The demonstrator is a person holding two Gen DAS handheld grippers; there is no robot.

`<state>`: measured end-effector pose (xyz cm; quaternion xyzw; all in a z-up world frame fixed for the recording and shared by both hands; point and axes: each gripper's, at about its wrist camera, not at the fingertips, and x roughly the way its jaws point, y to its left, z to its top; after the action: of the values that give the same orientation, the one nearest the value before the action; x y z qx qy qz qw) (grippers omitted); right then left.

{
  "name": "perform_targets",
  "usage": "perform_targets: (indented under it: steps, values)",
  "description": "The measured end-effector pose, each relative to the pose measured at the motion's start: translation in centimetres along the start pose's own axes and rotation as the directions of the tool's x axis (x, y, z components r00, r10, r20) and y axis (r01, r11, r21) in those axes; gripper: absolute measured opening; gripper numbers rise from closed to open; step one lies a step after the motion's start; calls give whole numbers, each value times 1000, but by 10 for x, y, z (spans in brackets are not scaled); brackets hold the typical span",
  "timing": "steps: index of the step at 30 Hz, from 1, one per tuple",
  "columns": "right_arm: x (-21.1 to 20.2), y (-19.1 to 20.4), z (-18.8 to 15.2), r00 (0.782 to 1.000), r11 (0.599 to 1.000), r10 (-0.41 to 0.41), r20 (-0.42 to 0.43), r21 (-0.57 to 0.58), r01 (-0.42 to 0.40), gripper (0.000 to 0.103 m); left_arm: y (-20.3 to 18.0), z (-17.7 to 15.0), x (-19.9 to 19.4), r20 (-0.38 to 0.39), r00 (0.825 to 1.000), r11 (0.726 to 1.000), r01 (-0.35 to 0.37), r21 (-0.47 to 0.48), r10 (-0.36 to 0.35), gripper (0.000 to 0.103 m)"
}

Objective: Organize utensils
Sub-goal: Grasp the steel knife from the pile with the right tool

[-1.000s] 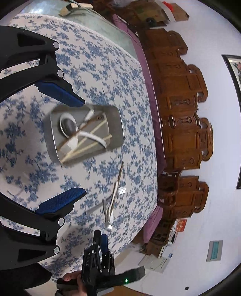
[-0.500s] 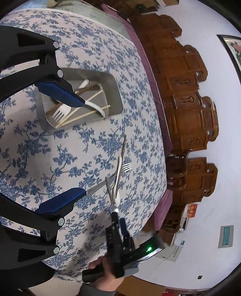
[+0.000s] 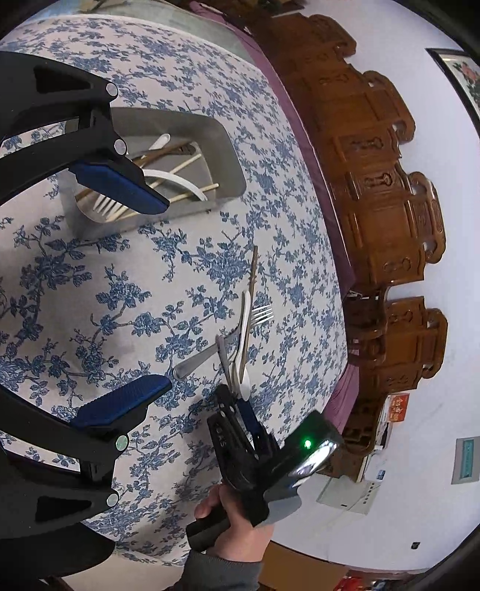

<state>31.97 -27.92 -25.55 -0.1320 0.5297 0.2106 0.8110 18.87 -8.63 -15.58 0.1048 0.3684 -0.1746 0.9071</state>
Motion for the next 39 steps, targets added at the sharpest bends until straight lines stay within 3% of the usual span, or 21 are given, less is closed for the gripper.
perform_targets:
  steps: [9,16,19,24,30,39]
  values:
    - [4,6,11,1000,998,-20,-6,-62,20,46,-4,-4,8,-18,1000,1000,0,6,0,85]
    - [7,2,12,1000,997,22,-7,-72,-22,46,-5,-6,12,-26,1000,1000,-5,8,5,85]
    - [6,2,11,999,997,37,-7,-69,-37,40,-6,-6,13,-26,1000,1000,-2,7,3,85]
    - [4,9,12,997,994,54,-46,-96,-59,21,-9,-4,12,-23,1000,1000,-1,10,1,85]
    - [2,13,8,997,993,56,-61,-103,-62,4,-10,-1,10,-17,1000,1000,-2,9,2,85]
    - [-10,29,-20,999,992,31,-31,-123,-35,3,-14,6,19,-33,999,1000,13,-2,-13,85]
